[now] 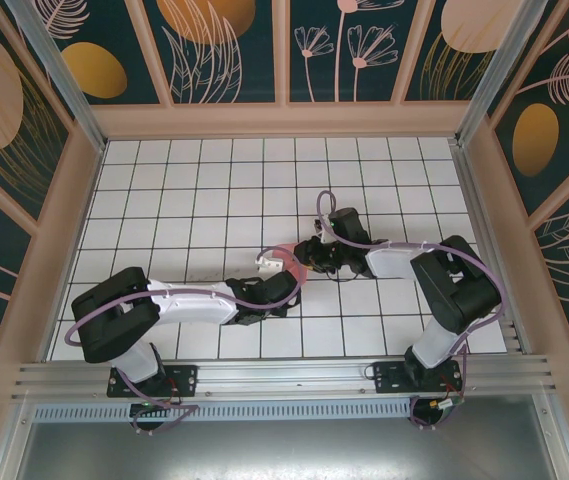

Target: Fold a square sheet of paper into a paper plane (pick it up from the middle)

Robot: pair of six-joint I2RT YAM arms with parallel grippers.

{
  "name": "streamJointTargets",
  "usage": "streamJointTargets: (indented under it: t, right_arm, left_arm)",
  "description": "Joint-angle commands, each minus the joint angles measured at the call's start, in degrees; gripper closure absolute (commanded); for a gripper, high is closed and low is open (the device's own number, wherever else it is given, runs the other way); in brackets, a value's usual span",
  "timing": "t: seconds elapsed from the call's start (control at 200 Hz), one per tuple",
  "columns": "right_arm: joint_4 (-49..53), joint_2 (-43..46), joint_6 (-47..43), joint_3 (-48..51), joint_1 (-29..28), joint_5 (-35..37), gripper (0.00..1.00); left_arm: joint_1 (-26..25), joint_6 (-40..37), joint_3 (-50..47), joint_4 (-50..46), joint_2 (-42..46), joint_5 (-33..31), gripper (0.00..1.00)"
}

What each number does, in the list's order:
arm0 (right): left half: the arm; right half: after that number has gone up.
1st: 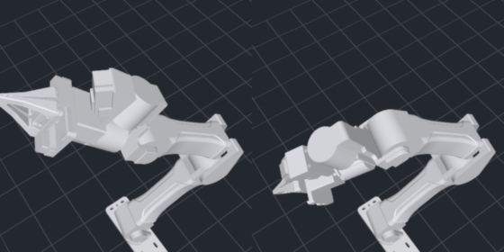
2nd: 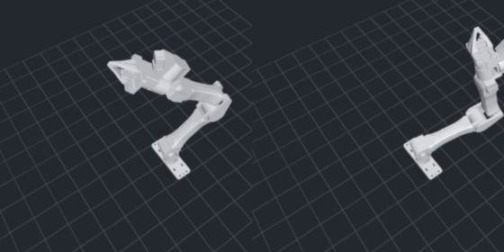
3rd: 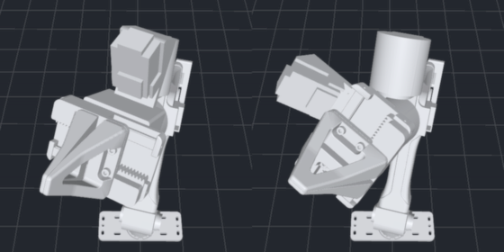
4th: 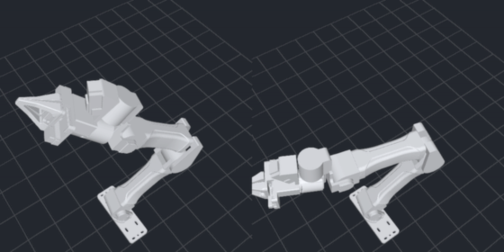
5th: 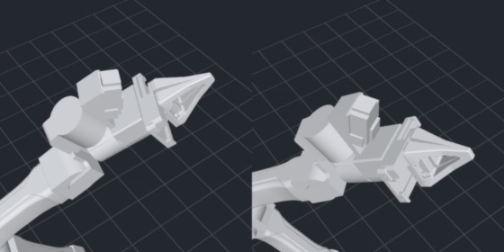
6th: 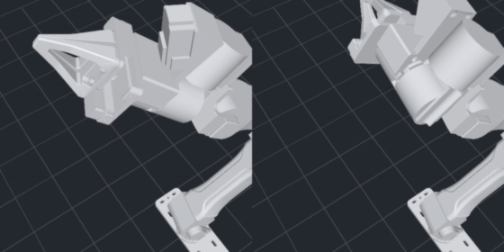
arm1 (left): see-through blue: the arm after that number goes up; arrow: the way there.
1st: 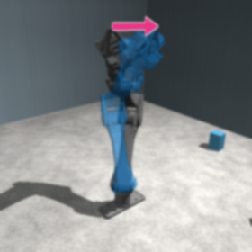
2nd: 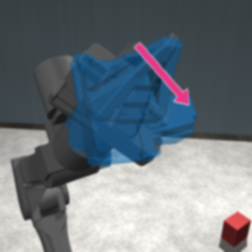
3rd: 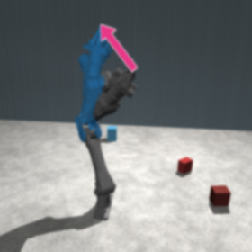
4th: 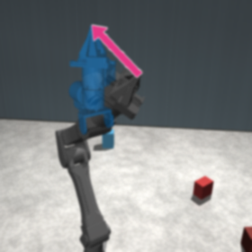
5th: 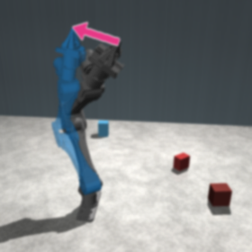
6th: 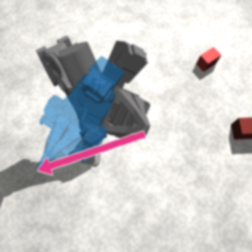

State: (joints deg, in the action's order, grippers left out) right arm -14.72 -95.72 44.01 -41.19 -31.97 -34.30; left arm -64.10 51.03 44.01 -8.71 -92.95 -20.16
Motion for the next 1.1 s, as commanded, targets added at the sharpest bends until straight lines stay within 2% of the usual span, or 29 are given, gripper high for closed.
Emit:
streamJointTargets:
  t: [0.0,0.265,0.415,0.51,0.681,0.816,0.941,1.096]
  right_arm:
    - [0.4,2.5,0.2,0.5,0.2,0.6,0.68]
    - [7.7,12.9,-2.2,1.9,0.3,7.0,0.48]
    - [9.6,20.8,-0.9,6.3,0.3,11.7,0.45]
    - [7.8,24.4,1.1,10.0,0.3,11.7,0.44]
    - [3.8,28.4,4.0,15.5,-0.5,11.5,0.54]
    - [3.0,29.1,4.0,16.6,-2.6,12.6,0.67]
    - [-0.7,27.6,5.0,17.1,-4.9,12.6,0.75]
    - [-2.8,23.3,5.2,15.3,-7.8,13.3,0.81]
  left_arm:
    - [-0.3,-1.0,-1.1,1.8,0.8,-0.1,0.86]
    - [0.0,-5.4,-2.0,6.0,1.9,4.6,0.91]
    - [1.9,-7.2,-3.1,10.1,2.3,11.3,0.91]
    - [4.1,-7.7,-4.8,13.6,3.1,16.4,0.91]
    - [8.1,-8.7,-7.8,19.5,4.2,24.6,0.9]
    - [10.6,-7.5,-10.8,24.9,4.1,29.9,0.9]
    - [12.0,-6.2,-13.2,30.0,3.2,34.4,0.91]
    - [13.5,-3.2,-16.3,35.1,2.4,37.1,0.92]
